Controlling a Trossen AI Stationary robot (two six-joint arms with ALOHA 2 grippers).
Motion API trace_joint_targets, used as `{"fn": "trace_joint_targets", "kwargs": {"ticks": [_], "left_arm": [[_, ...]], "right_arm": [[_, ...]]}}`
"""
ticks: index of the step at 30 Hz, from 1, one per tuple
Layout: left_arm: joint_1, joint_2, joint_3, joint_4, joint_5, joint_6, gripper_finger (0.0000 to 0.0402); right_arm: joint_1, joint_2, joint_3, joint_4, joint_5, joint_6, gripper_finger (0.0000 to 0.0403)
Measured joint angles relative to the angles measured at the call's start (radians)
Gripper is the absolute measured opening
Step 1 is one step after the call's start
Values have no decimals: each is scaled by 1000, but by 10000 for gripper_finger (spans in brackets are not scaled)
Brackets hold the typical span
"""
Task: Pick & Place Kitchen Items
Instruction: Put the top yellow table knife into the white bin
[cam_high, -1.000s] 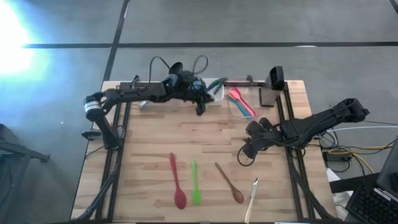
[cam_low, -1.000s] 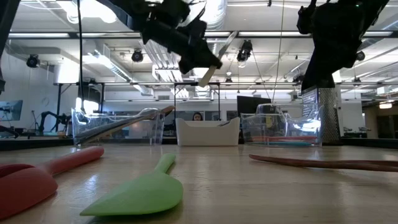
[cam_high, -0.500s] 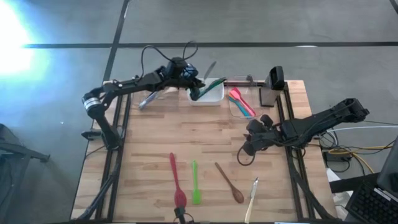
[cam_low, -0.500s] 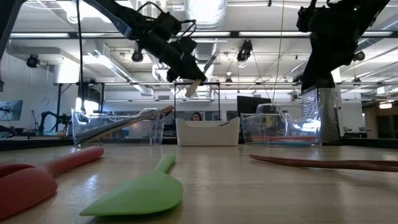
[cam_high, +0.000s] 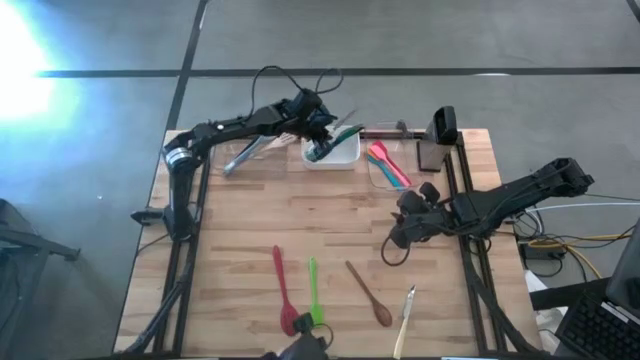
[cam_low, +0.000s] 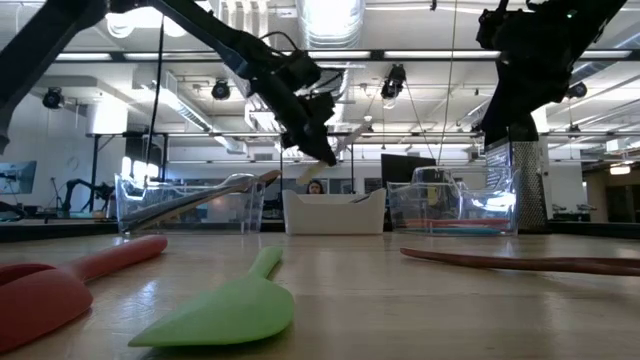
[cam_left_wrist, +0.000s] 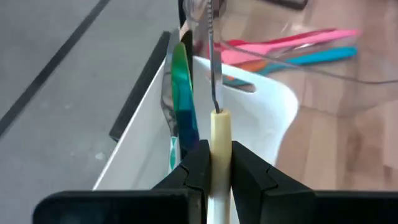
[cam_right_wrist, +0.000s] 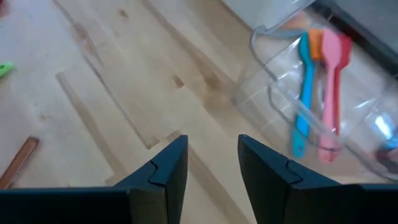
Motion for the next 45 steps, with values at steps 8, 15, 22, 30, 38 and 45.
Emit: {"fn": "trace_joint_targets", "kwargs": {"ticks": [8, 15, 22, 30, 38, 45], "left_arm": [[3, 70, 4, -4, -7, 32, 44], [8, 93, 3, 22, -9, 35, 44], [9, 93, 2, 28, -9, 35, 44], [16, 111, -2, 60, -7, 29, 44], [40, 159, 1, 64, -5, -13, 44], [39, 183, 6, 73, 15, -1, 44]], "right_arm": [[0, 1, -2, 6, 130, -26, 119], [0, 1, -2, 10, 170, -48, 113], [0, 1, -2, 24, 202, -48, 114], [0, 1, -2, 115, 222, -82, 113], [0, 1, -2, 115, 219, -74, 102], [0, 1, -2, 114, 218, -73, 95]]}}
